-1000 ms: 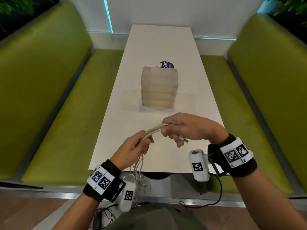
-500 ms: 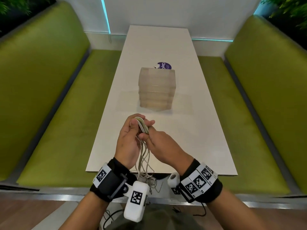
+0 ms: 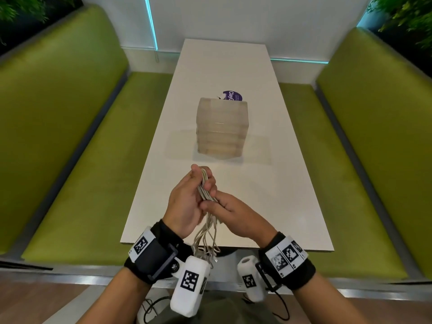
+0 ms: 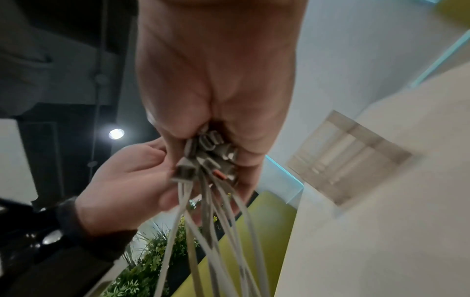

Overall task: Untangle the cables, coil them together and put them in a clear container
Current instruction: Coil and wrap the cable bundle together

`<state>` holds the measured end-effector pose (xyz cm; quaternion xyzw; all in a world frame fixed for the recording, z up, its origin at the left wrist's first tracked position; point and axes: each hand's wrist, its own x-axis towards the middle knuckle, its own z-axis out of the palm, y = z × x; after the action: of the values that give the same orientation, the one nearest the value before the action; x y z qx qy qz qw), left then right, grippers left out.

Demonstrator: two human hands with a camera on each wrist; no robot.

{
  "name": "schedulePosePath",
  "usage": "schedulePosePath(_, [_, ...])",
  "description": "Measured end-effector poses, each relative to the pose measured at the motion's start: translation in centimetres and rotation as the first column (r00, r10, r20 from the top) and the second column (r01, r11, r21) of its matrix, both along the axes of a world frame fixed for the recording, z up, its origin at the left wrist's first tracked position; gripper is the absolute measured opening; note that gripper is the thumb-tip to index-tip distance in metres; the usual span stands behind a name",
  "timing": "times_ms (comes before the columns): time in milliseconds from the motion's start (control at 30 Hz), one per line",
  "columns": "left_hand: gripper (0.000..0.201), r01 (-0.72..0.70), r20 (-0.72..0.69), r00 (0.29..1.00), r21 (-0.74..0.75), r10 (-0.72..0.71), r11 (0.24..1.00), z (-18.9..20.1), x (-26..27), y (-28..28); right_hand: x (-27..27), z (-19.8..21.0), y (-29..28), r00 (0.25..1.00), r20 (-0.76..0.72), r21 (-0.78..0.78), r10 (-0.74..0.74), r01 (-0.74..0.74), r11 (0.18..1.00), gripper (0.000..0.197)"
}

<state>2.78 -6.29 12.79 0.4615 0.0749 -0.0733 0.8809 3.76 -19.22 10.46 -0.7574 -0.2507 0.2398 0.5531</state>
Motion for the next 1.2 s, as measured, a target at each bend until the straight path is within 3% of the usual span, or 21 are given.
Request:
schedulePosePath(67, [0.038,0.033,0.011,0.999,0.073,-0.034,0.997,-0.1,0.0,0.0,-0.4,-0.4,-0.1,0.994,-0.110,0.119,0.020,-0.007,0.993,0.021])
schedulePosePath(167, [0.038,0.068,0.029,0.997,0.155,-0.073,0.986,-0.2,0.0,0.1,-0.7,-0.5,-0.2,0.979,-0.203,0.162,0.013,0.021,0.987,0.021])
schedulePosePath(300, [0.039,0.112,0.017,0.993,0.155,-0.116,0.982,-0.1,0.0,0.0,-0.9,-1.1,-0.2,0.959,-0.282,0.243,0.018,0.054,0.969,0.028])
schedulePosePath(533, [0.041,0.109,0.067,0.990,0.235,-0.128,0.966,-1.4,0.1,-0.1,-1.0,-1.5,0.0,0.974,-0.227,0.294,-0.010,0.078,0.952,0.032])
schedulePosePath(700, [0.095,0.228,0.107,0.951,0.395,-0.291,0.890,-3.9,-0.3,0.6,-0.2,0.4,-0.2,0.983,-0.139,0.379,-0.118,0.163,0.911,0.034])
schedulePosePath(800, [0.084,0.297,0.146,0.901,0.478,-0.408,0.827,-5.2,-1.0,0.7,0.9,1.7,-0.7,0.951,-0.241,0.468,-0.192,0.287,0.836,0.026])
schedulePosePath(867, [0.064,0.313,0.136,0.887,0.526,-0.441,0.791,-5.3,-1.3,0.7,1.6,2.1,-1.0,0.932,-0.298,0.519,-0.206,0.339,0.785,0.021])
schedulePosePath(967, [0.047,0.313,0.096,0.898,0.548,-0.430,0.776,-5.5,-1.1,0.9,1.9,2.0,-1.2,0.919,-0.334,0.529,-0.210,0.367,0.765,0.018])
schedulePosePath(1033, [0.042,0.353,0.121,0.867,0.534,-0.483,0.768,-5.8,-1.0,1.1,1.8,1.9,-1.2,0.922,-0.338,0.535,-0.187,0.352,0.768,0.019])
schedulePosePath(1200, [0.060,0.443,0.103,0.834,0.461,-0.542,0.769,-5.2,-0.5,1.4,1.2,1.4,-1.1,0.937,-0.310,0.464,-0.160,0.296,0.835,0.021])
